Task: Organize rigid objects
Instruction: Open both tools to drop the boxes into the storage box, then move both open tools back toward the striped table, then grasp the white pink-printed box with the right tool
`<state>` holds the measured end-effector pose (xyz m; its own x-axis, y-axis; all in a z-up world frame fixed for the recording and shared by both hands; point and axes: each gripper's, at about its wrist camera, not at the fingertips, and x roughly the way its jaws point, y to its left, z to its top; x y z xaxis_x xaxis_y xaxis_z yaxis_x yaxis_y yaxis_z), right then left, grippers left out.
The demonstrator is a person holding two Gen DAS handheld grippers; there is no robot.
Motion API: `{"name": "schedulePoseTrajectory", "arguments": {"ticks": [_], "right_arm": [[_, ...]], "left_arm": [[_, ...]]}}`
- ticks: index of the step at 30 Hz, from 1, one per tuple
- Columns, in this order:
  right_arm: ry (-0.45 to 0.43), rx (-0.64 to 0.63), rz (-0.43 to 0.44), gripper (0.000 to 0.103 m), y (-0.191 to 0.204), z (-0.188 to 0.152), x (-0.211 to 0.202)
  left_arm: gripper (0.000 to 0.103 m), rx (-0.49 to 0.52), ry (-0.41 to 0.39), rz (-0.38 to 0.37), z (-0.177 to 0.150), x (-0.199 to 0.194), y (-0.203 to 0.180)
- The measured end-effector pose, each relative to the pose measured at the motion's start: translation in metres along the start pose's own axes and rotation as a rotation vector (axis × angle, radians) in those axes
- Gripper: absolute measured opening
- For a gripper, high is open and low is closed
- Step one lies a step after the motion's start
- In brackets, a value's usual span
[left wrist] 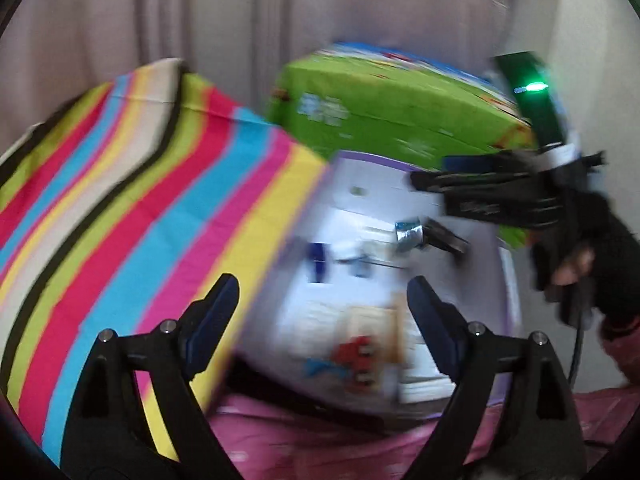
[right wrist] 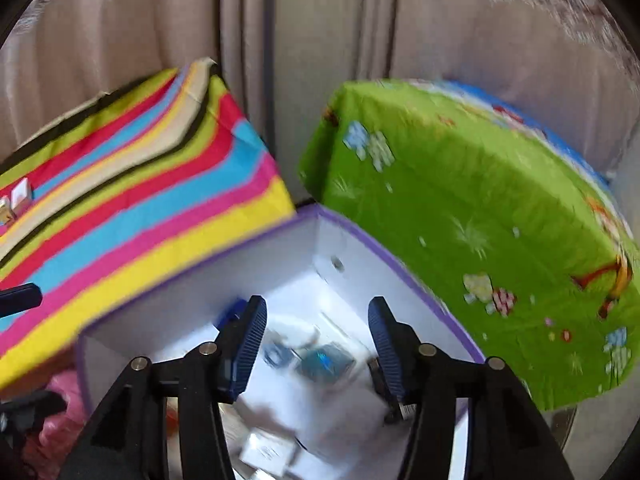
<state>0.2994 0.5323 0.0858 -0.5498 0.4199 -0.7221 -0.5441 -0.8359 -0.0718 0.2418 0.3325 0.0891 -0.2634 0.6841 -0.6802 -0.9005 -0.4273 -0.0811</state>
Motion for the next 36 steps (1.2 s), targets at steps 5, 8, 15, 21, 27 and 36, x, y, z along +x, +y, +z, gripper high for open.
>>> {"name": "schedulePoseTrajectory", "arguments": {"ticks": [5, 8, 15, 21, 27, 36], "right_arm": [[-0.003, -0.195, 0.134, 0.061, 0.084, 0.027, 0.008], [0.028, -0.327, 0.291, 0.062, 0.158, 0.032, 0.020], [0.093, -0.518, 0.525, 0.062, 0.340, 0.048, 0.065], [0.153, -0.559, 0.600, 0.062, 0.461, 0.075, 0.113], [0.098, -0.559, 0.660, 0.062, 0.563, 0.108, 0.134], [0.018, -0.625, 0.668, 0.066, 0.669, 0.143, 0.144]], "left_arm": [[0.088, -0.142, -0.017, 0.258, -0.030, -0.018, 0.087], [0.088, -0.265, -0.019, 0.440, -0.058, -0.043, 0.154], [0.088, -0.533, 0.047, 0.805, -0.136, -0.097, 0.291], [0.088, -0.782, 0.067, 0.889, -0.195, -0.131, 0.361], [0.092, -0.933, 0.005, 0.819, -0.217, -0.142, 0.375], [0.099, -0.923, 0.006, 0.784, -0.215, -0.141, 0.380]]}}
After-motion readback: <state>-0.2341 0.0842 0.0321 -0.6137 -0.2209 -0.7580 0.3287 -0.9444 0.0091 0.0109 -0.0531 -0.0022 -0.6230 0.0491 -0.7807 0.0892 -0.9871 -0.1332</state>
